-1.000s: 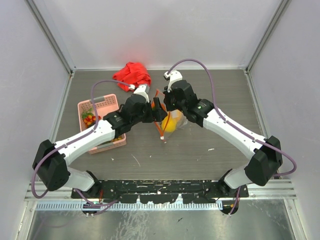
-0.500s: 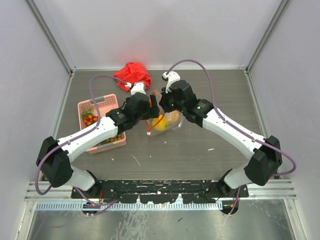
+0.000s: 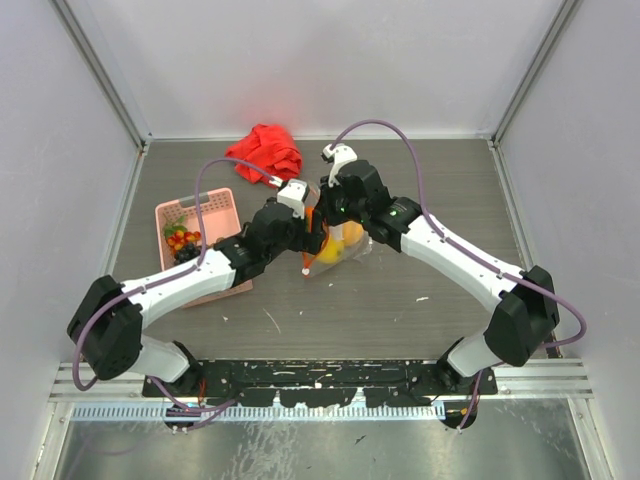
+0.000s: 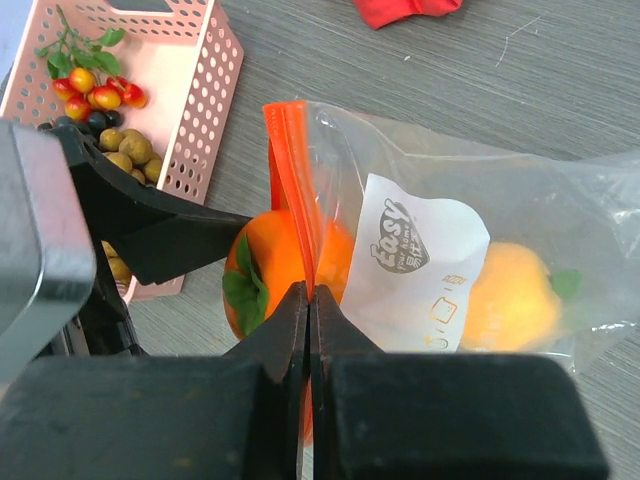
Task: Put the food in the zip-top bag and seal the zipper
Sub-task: Place the fake fruit in the zipper food storage bag.
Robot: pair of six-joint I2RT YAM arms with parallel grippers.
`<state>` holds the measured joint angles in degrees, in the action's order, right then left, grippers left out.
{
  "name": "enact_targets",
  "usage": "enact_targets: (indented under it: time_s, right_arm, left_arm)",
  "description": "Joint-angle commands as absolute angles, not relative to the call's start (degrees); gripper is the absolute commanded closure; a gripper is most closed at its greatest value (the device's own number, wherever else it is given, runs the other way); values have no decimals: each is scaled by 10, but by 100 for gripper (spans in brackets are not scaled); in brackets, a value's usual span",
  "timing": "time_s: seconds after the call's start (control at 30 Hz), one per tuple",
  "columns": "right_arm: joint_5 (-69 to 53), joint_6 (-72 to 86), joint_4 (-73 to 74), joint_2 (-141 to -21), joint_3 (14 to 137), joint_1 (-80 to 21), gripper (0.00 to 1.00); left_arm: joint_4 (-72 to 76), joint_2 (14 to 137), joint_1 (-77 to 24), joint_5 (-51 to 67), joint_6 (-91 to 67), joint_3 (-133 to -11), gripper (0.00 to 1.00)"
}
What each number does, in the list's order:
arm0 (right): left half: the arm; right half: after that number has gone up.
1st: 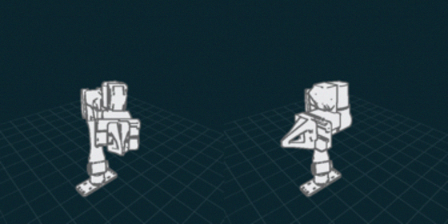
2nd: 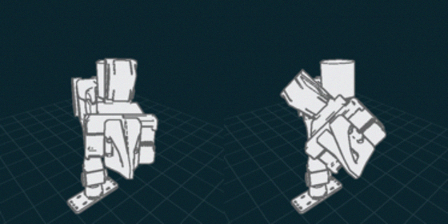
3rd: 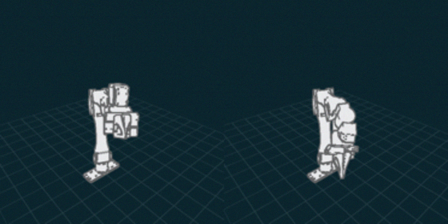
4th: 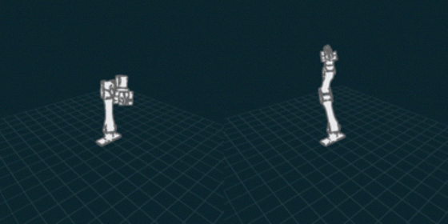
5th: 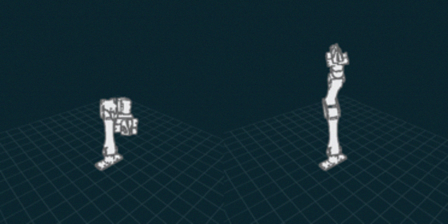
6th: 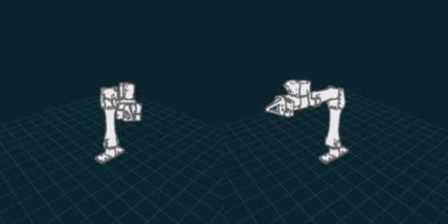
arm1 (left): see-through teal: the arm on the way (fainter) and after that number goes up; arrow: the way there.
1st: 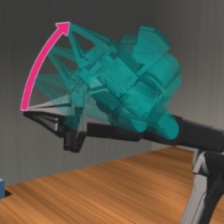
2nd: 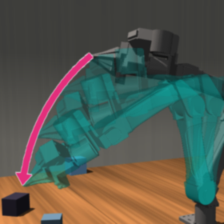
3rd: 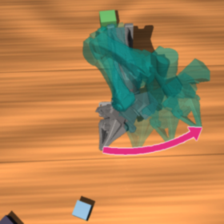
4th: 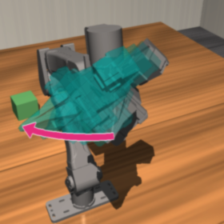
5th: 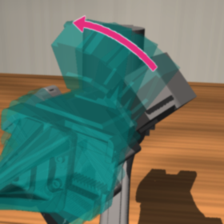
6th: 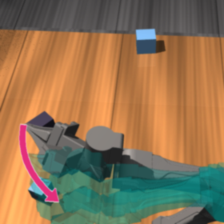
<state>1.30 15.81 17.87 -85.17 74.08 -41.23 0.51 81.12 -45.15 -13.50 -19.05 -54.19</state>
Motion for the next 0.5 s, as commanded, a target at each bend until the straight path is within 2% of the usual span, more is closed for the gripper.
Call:
enact_targets:
  time_s: [0.0,0.17,0.47]
  right_arm:
    - [0,169,141,-845,766,-415,100]
    - [-11,170,137,-847,766,-415,100]
    - [-14,170,137,-846,764,-416,100]
  left_arm:
    - [118,782,-455,-107,-116,-532,35]
    - [129,795,-456,-137,-94,-529,29]
    - [279,797,-456,-48,-28,-475,23]
